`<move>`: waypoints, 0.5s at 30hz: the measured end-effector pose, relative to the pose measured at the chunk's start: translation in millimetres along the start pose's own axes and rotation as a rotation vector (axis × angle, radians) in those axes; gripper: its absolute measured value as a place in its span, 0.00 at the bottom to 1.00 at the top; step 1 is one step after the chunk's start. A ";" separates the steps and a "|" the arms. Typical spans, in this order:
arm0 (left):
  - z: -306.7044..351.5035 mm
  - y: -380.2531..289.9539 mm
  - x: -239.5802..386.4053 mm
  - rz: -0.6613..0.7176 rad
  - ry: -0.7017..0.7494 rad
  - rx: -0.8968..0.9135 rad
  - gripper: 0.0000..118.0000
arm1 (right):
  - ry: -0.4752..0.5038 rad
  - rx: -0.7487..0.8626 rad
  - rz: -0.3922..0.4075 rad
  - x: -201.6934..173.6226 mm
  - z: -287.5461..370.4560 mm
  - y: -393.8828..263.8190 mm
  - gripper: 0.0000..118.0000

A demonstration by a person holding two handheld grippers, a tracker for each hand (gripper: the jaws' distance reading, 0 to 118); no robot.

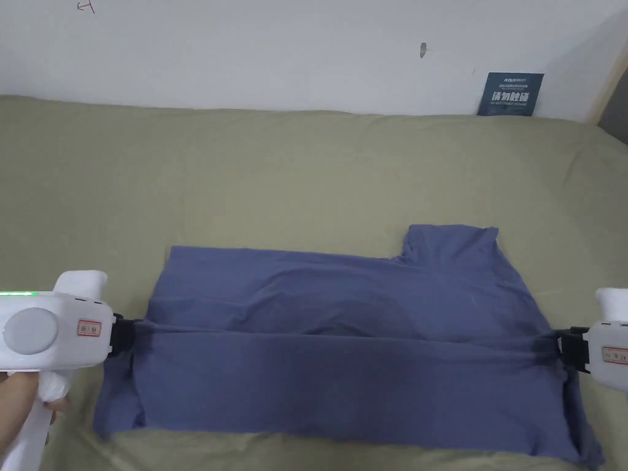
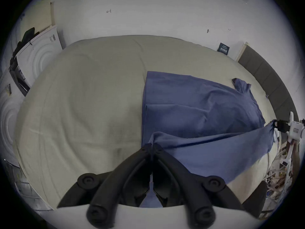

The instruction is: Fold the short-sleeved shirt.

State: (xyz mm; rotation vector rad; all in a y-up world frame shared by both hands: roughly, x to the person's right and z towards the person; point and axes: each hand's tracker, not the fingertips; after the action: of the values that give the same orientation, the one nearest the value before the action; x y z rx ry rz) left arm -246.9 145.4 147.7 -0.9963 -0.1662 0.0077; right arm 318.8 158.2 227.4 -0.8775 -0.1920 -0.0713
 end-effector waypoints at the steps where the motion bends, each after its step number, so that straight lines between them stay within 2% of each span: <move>1: -6.6 2.6 3.3 -0.004 0.001 -0.013 0.02 | -0.013 -0.010 -0.004 0.5 -7.5 0.9 0.02; 6: -35.1 4.3 7.7 -0.003 0.008 -0.050 0.03 | -0.012 -0.064 -0.024 5.7 -34.7 -5.4 0.02; 7: -36.5 3.3 6.9 0.004 0.004 -0.047 0.07 | -0.010 -0.069 -0.030 4.7 -37.1 -7.2 0.02; 8: -36.4 1.9 6.0 0.021 -0.010 -0.033 0.19 | -0.008 -0.075 -0.038 5.9 -36.8 -9.1 0.05; 9: -34.3 0.6 5.0 0.035 -0.023 -0.019 0.53 | 0.005 -0.076 -0.053 8.8 -34.0 -10.7 0.27; 10: -34.1 -1.2 2.8 0.043 -0.025 -0.030 0.81 | 0.011 -0.068 -0.063 13.1 -29.9 -13.0 0.60; 11: -31.3 -4.2 0.8 0.047 -0.030 -0.036 0.93 | 0.012 -0.065 -0.072 13.4 -27.3 -15.7 0.92; 12: -24.5 -9.6 -1.1 0.049 -0.030 -0.012 0.94 | 0.003 -0.056 -0.080 18.4 -19.9 -21.9 0.97; 13: -16.8 -13.5 -2.3 0.046 -0.018 0.001 0.94 | 0.012 -0.020 -0.086 23.1 -16.9 -34.4 0.92; 14: -9.1 -18.7 -4.7 0.043 0.003 0.015 0.93 | 0.011 -0.015 -0.087 30.6 -11.0 -47.4 0.91; 15: -3.1 -23.3 -6.0 0.040 0.031 0.034 0.92 | 0.016 -0.017 -0.087 11.0 7.6 -29.7 0.93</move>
State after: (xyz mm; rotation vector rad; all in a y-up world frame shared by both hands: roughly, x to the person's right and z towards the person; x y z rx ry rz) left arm -254.0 129.7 164.7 -0.9651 -0.1171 0.0318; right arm 324.3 145.2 256.8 -0.8856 -0.2152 -0.1615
